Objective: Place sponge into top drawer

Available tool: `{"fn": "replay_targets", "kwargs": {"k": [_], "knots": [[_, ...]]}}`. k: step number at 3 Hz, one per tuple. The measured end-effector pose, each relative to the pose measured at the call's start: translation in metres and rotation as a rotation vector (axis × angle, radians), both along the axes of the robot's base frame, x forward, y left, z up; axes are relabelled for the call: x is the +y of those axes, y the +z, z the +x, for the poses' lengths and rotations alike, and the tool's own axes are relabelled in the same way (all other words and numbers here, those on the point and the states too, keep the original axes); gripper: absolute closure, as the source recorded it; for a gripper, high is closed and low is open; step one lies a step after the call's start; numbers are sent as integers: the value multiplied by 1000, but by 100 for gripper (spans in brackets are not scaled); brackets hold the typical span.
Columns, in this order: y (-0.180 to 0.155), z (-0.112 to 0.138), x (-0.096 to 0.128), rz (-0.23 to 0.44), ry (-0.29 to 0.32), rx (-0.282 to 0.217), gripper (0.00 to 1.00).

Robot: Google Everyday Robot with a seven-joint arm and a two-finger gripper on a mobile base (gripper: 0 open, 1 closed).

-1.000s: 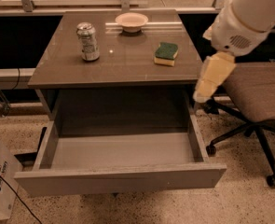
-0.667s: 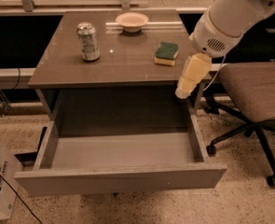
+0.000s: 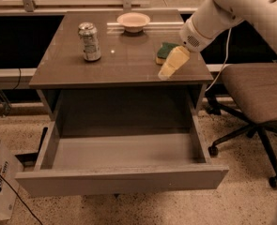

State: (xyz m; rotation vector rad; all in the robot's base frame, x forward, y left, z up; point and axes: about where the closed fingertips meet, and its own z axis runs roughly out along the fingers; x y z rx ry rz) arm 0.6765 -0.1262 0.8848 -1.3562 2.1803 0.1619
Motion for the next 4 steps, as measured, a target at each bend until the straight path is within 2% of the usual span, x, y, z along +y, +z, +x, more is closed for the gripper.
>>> {"fn": "replay_targets", "kwargs": {"k": [1,2,3,4], "knots": [[-20,45,-4,82,-52,23,0],[-38,92,-4,149,-78,34,0],[-45,111,-2,177,-84,33,0],[-56,120,-3,193,-94,51,18]]}}
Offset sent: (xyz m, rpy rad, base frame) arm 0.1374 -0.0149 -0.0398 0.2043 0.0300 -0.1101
